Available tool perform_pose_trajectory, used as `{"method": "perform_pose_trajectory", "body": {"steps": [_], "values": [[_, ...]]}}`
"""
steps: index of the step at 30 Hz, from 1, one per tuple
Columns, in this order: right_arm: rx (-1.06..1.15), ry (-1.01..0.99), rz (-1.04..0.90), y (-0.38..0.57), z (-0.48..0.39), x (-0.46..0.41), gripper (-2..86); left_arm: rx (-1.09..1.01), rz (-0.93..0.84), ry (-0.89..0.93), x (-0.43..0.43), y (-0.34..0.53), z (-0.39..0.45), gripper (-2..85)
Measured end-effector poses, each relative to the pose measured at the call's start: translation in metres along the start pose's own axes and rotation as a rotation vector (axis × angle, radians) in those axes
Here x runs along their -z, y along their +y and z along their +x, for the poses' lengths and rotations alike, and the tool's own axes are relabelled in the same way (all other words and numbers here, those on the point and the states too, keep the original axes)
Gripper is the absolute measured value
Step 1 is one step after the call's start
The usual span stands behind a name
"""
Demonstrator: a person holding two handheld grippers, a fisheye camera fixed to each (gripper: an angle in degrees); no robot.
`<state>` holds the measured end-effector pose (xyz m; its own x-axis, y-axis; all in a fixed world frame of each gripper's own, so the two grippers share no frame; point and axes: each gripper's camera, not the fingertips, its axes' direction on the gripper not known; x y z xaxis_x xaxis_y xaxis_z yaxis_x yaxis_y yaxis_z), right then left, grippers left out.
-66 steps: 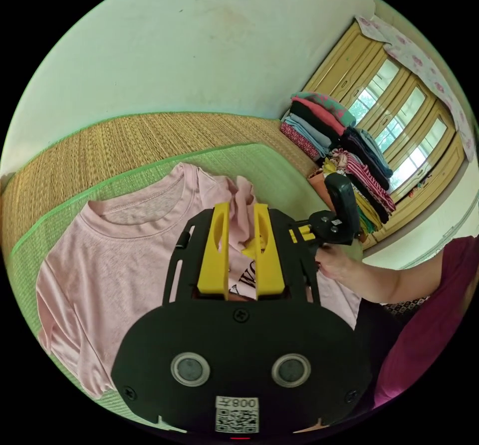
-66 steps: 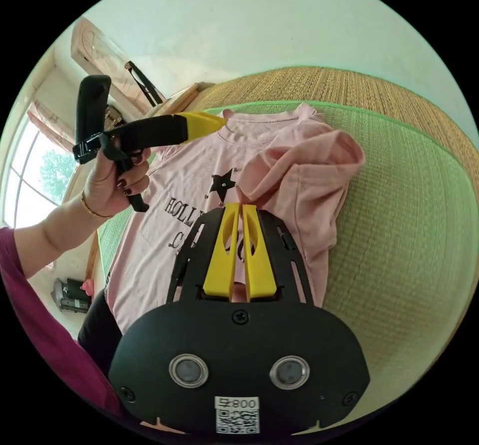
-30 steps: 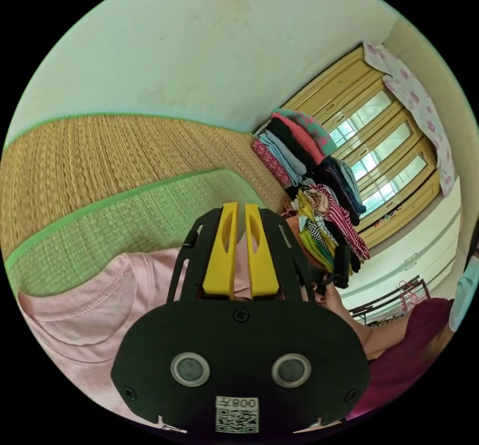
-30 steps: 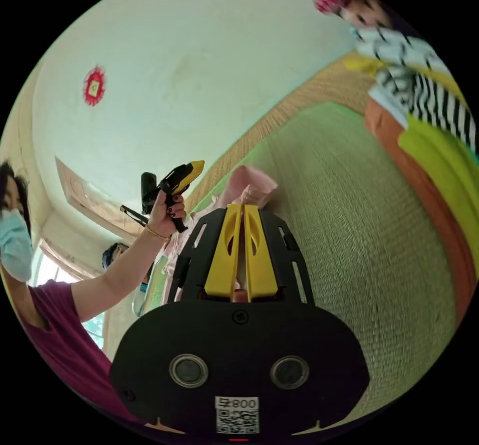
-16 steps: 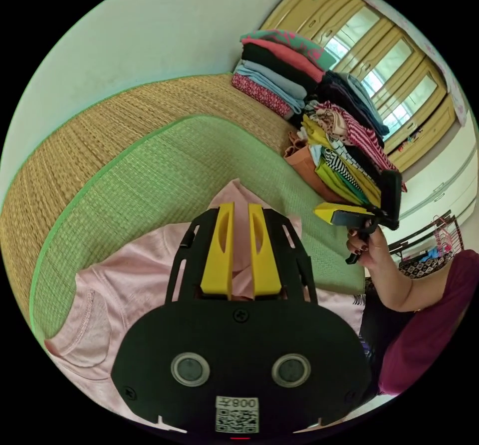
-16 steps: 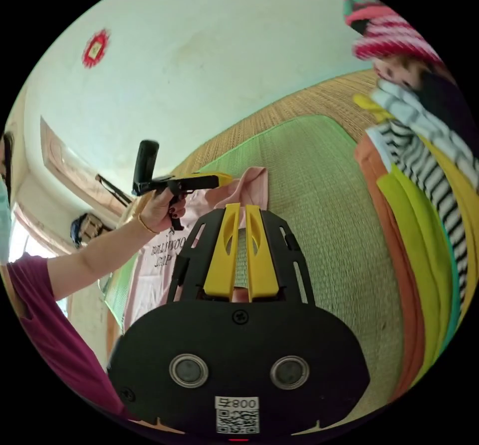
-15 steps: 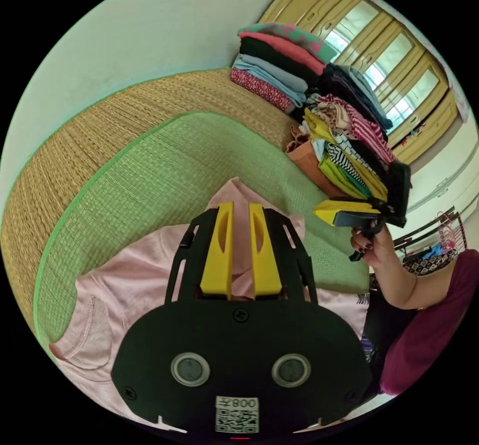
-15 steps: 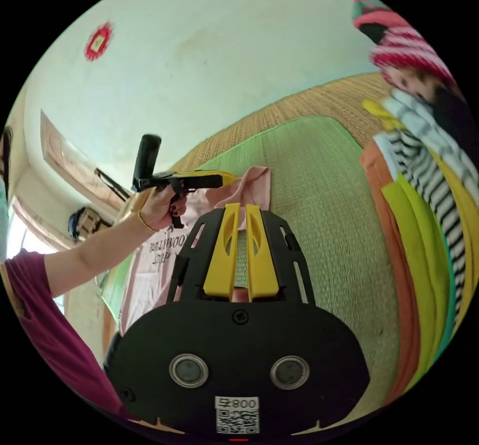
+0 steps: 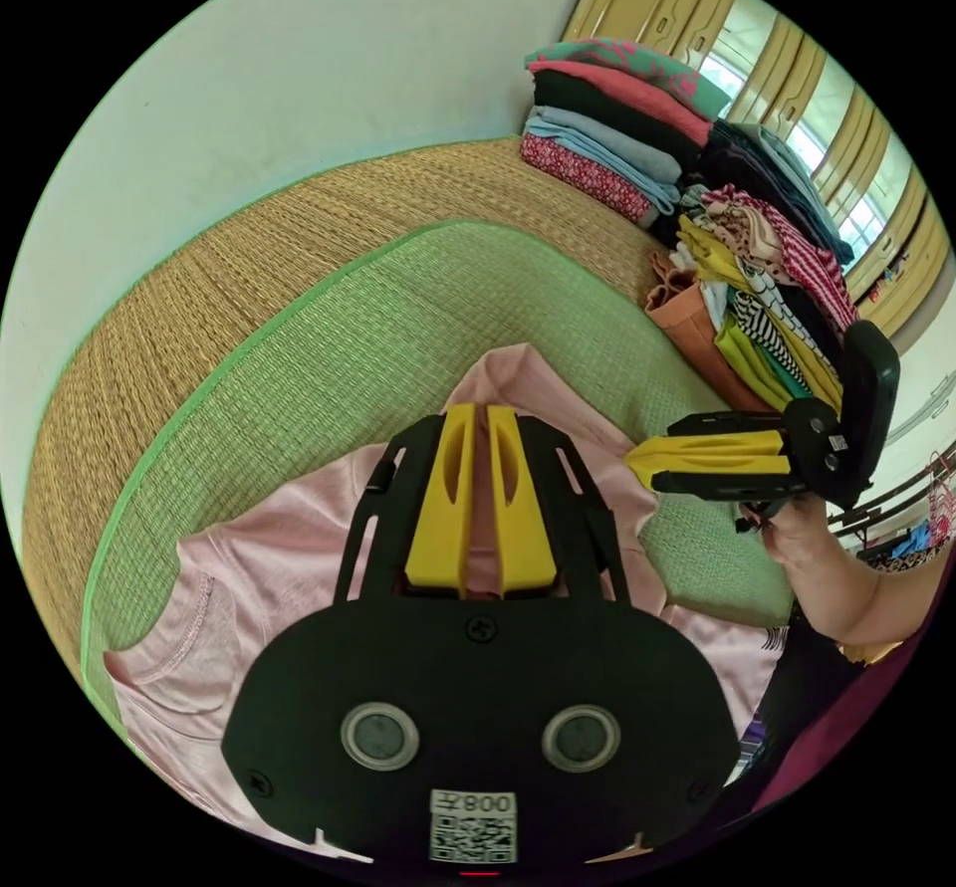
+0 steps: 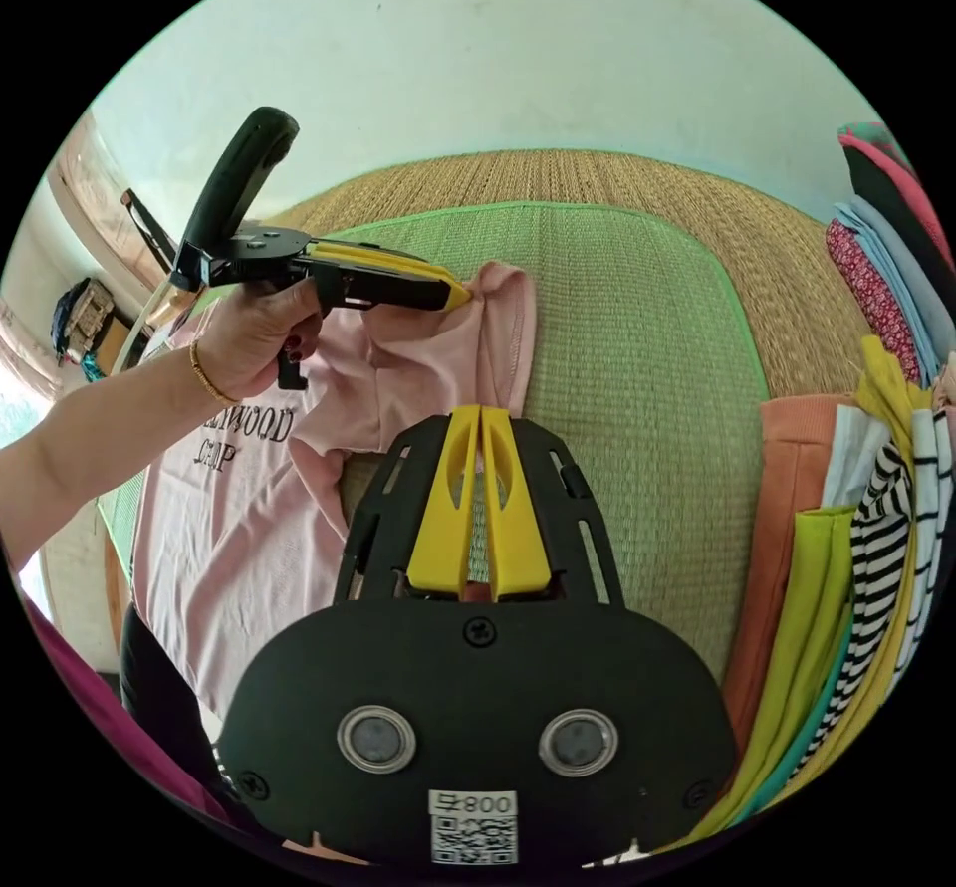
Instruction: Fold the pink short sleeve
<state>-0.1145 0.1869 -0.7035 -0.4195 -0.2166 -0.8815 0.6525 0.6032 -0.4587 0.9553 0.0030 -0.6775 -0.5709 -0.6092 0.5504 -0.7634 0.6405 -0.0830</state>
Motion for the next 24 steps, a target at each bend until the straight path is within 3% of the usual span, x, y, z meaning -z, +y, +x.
{"method": "perform_pose_trajectory", "body": {"steps": [4, 10, 13, 19, 24], "values": [[-0.03, 0.019, 0.134, 0.012, 0.0, 0.039, -0.5, 0.054, 0.029, 0.017, 0.006, 0.004, -0.008, 2.2], [-0.043, 0.039, 0.19, 0.013, 0.001, 0.052, 0.0, 0.012, 0.043, 0.085, 0.007, 0.007, 0.007, 3.9], [-0.023, -0.033, 0.154, 0.003, 0.002, 0.045, 1.5, -0.021, 0.014, 0.059, 0.002, 0.007, 0.017, 4.5], [-0.013, 0.047, 0.026, -0.012, -0.003, 0.024, 2.2, -0.009, 0.041, 0.055, 0.005, 0.021, 0.018, 5.2], [-0.021, 0.084, 0.078, -0.012, -0.005, 0.043, -0.1, -0.003, 0.011, 0.011, 0.006, 0.041, 0.014, 3.1]]}}
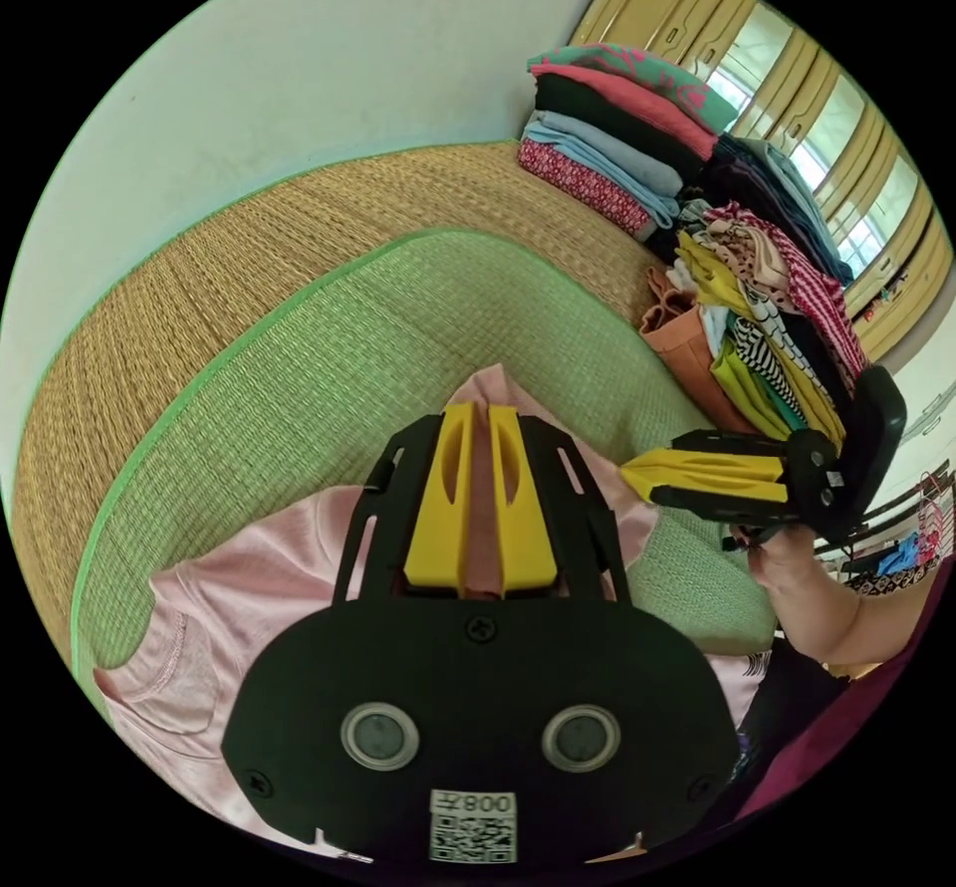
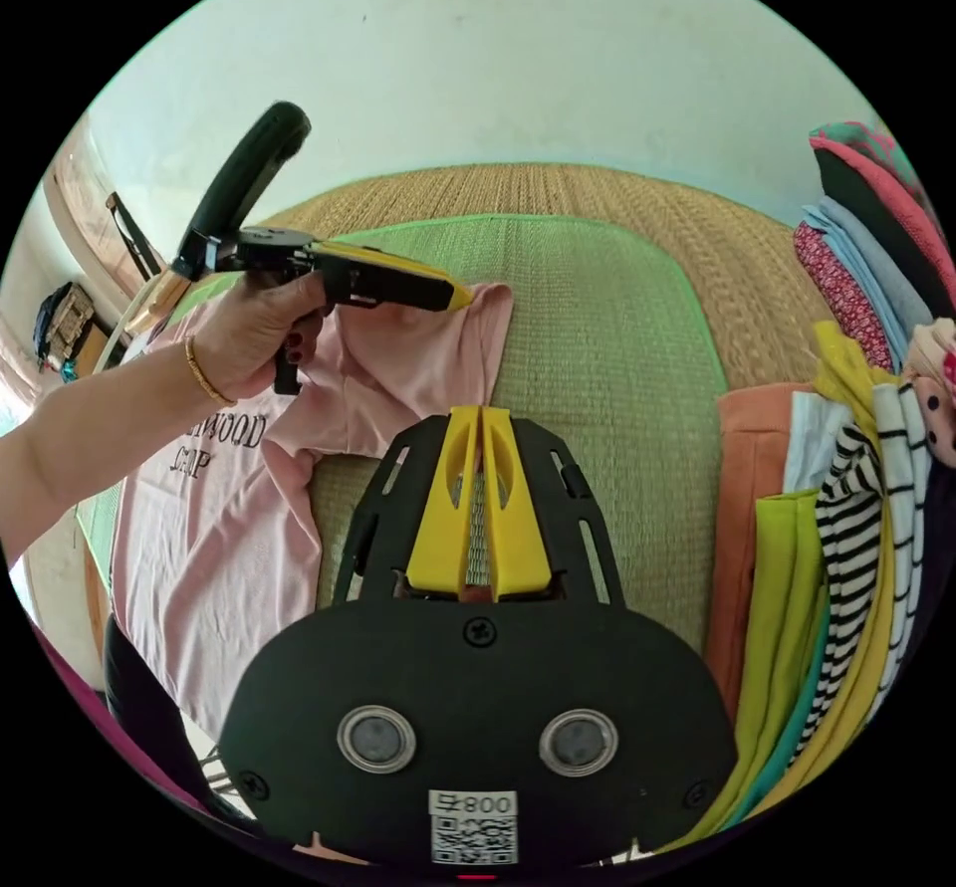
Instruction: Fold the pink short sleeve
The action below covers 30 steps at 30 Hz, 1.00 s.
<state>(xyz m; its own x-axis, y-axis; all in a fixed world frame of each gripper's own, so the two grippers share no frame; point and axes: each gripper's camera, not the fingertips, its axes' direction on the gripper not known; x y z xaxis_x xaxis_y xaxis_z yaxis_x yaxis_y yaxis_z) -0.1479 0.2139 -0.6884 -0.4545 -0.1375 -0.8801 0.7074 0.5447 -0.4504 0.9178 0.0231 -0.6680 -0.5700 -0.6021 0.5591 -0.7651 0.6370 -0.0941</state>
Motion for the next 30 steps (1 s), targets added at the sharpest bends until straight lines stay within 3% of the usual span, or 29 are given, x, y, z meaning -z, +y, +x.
{"method": "perform_pose_trajectory", "body": {"steps": [5, 10, 16, 19, 23, 30], "values": [[-0.111, -0.022, 0.091, 0.003, 0.026, 0.027, -0.3, -0.015, 0.084, 0.022, 0.02, 0.023, -0.002, 2.5], [-0.171, -0.074, 0.043, -0.003, 0.043, 0.023, -0.2, -0.059, -0.064, -0.033, 0.004, 0.043, -0.003, 2.4], [-0.186, -0.092, 0.149, -0.011, 0.045, 0.063, 0.0, 0.005, 0.057, 0.062, 0.054, 0.092, -0.029, 2.0], [-0.066, -0.167, 0.077, -0.035, 0.023, 0.052, 0.0, 0.006, 0.063, 0.081, 0.08, 0.138, -0.038, 1.9], [0.014, -0.042, -0.139, -0.061, 0.004, 0.008, 0.0, 0.069, 0.015, 0.047, 0.11, 0.215, -0.065, 1.4], [-0.024, -0.104, -0.051, -0.097, 0.011, 0.04, 0.1, 0.282, 0.107, -0.009, 0.239, 0.421, -0.121, 1.5]]}}
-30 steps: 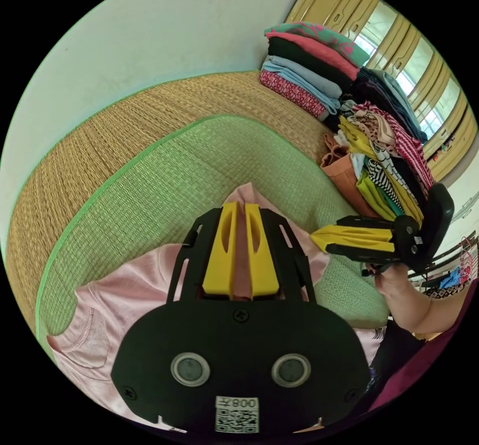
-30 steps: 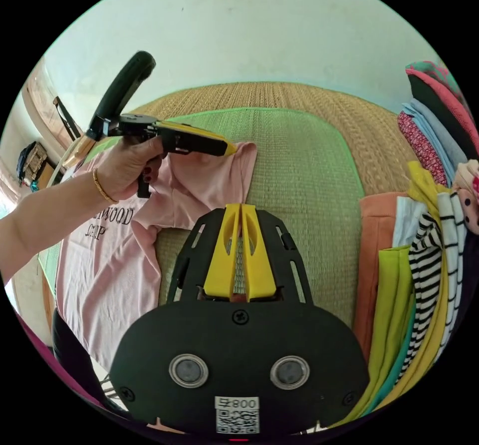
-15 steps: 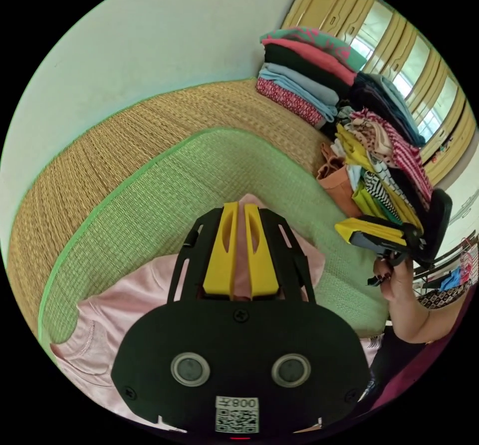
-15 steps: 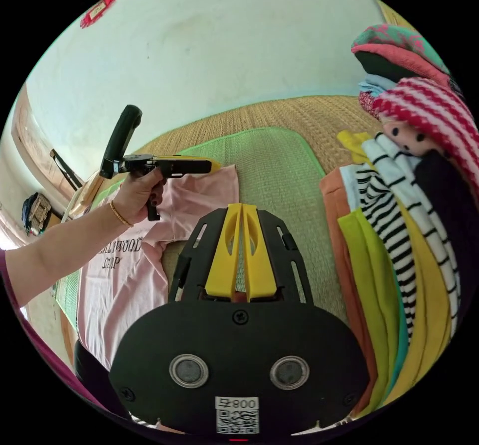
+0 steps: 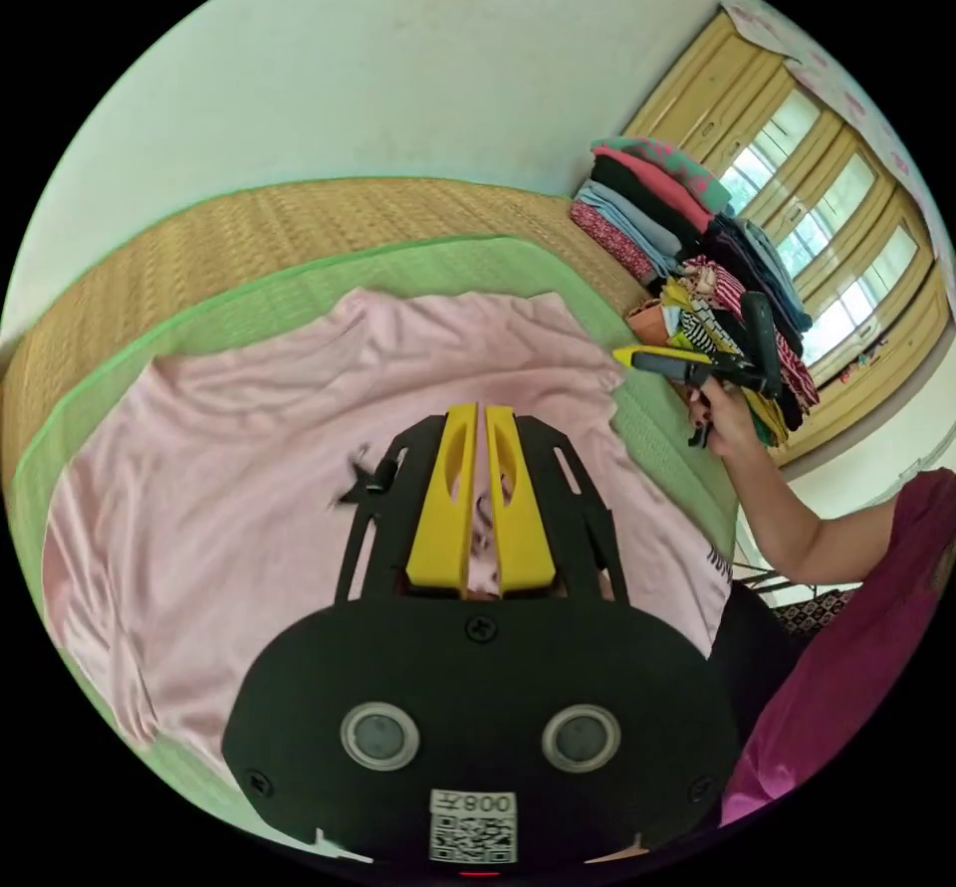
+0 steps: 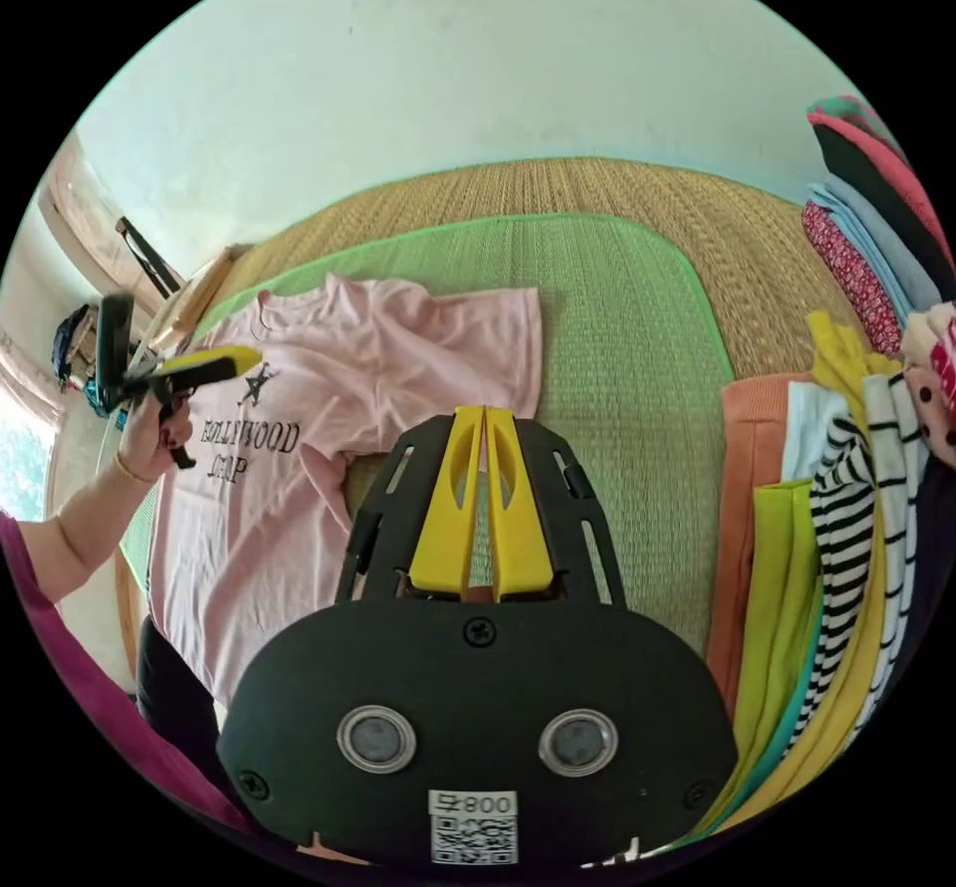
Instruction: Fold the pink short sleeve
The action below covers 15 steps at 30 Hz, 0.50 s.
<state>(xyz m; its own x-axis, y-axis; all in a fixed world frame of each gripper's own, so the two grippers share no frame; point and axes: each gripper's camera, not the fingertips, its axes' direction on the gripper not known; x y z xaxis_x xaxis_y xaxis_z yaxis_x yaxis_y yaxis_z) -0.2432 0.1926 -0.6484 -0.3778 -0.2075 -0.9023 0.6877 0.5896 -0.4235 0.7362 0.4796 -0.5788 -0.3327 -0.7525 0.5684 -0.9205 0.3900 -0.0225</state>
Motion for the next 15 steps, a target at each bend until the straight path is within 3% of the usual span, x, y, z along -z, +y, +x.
{"method": "perform_pose_trajectory", "body": {"steps": [7, 10, 15], "values": [[0.108, -0.042, -0.029, -0.104, -0.043, -0.038, 0.1, 0.342, 0.109, -0.186, 0.125, 0.153, -0.105, 2.0], [0.093, 0.015, -0.124, -0.138, -0.047, -0.078, 0.0, 0.453, 0.151, -0.272, 0.167, 0.209, -0.142, 2.5], [-0.019, -0.008, -0.095, -0.173, -0.026, -0.074, 0.1, 0.58, 0.273, -0.307, 0.225, 0.296, -0.193, 6.1]]}}
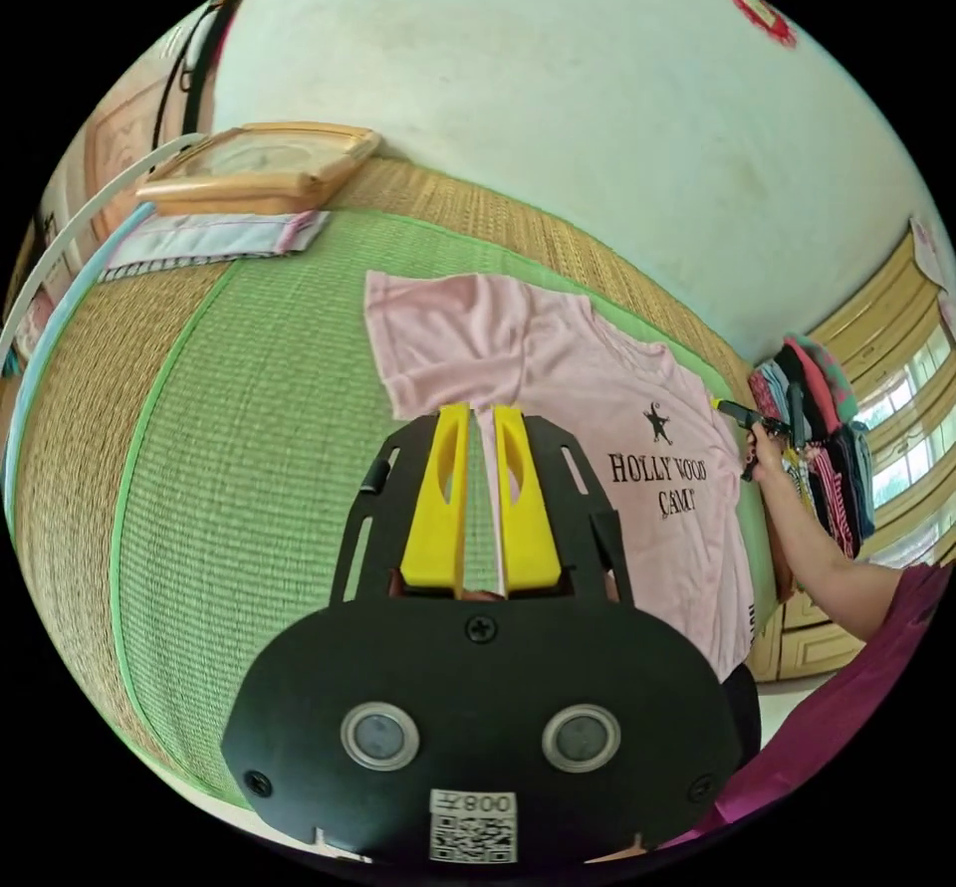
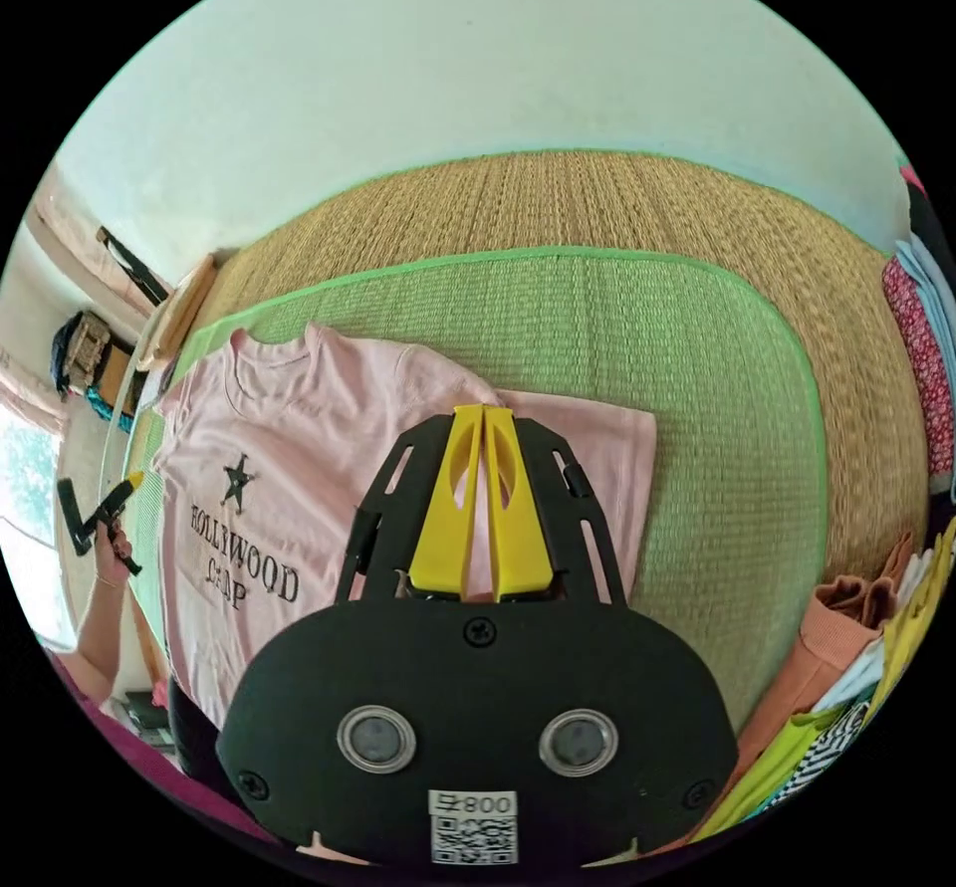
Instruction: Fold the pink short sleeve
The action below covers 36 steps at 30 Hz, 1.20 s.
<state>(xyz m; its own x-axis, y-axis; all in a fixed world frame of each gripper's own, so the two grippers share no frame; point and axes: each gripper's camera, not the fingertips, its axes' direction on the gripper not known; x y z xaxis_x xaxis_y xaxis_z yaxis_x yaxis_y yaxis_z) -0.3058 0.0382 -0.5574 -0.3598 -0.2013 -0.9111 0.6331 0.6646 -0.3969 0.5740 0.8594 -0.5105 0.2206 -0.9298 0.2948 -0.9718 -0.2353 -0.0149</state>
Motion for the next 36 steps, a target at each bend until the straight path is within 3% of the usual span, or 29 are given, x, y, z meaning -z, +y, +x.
{"method": "perform_pose_trajectory", "body": {"steps": [5, 9, 15, 22, 31, 36], "values": [[-0.035, 0.021, 0.051, -0.019, -0.011, 0.027, 0.0, 0.037, 0.011, 0.007, 0.012, 0.008, -0.063, 7.7], [-0.015, -0.091, 0.131, -0.029, -0.054, 0.052, 0.1, 0.074, -0.076, 0.005, 0.005, 0.012, -0.112, 3.5], [0.397, -0.361, 0.016, -0.051, -0.235, 0.024, 0.0, 0.035, -0.06, 0.1, 0.034, 0.033, -0.153, 1.2], [0.719, -0.397, -0.134, -0.073, -0.433, -0.041, 0.0, -0.012, -0.072, 0.123, 0.053, 0.049, -0.187, 0.8], [0.813, -0.303, -0.24, -0.101, -0.546, -0.109, -0.1, -0.04, -0.087, 0.156, 0.067, 0.068, -0.226, 0.7], [0.752, -0.351, -0.225, -0.112, -0.556, -0.113, 0.1, -0.03, -0.041, 0.164, 0.089, 0.072, -0.245, 0.9]]}}
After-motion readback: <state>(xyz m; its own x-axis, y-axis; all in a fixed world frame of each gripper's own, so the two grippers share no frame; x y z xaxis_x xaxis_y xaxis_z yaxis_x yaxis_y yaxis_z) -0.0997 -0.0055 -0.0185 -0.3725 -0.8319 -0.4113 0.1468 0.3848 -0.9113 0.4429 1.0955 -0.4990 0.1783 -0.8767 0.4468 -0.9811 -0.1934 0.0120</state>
